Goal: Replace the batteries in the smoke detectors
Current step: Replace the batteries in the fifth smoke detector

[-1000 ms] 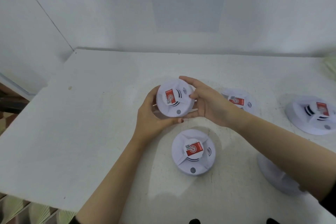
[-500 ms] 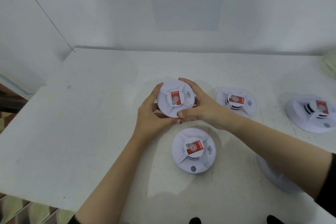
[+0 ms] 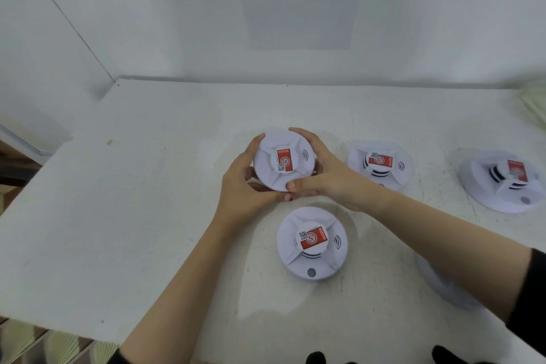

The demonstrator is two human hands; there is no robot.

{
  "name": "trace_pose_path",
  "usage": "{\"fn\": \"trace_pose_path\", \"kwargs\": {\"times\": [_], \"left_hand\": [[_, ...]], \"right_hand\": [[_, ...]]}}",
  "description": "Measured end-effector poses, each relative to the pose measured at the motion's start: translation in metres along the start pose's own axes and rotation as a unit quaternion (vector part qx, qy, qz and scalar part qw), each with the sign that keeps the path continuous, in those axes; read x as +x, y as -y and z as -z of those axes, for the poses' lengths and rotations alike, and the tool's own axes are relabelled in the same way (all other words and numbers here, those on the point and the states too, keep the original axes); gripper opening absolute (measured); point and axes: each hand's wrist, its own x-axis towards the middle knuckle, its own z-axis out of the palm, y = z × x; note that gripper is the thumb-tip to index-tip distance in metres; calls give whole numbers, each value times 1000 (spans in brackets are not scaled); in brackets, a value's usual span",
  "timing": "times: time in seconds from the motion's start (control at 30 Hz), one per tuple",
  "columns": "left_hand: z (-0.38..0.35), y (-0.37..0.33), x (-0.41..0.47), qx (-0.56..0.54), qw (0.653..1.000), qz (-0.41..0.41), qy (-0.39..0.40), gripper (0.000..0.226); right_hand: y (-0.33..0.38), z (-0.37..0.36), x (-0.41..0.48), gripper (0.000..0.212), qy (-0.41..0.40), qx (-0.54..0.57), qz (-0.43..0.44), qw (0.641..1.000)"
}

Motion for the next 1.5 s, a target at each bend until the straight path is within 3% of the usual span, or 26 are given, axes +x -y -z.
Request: {"fn": "trace_pose_path", "kwargs": {"times": [0.87,1.07,1.5], "left_hand": [[2,3,2,5,1000,-11,8,64],[4,9,5,-15,1000,-9,2,77],[4,10,5,-46,998,-30,2,82]], "right_hand": [[5,0,-1,84,16,-18,-17,1000],[9,3,0,76,26,124,-82,988],[9,5,1,70,24,158,-101,982]]}}
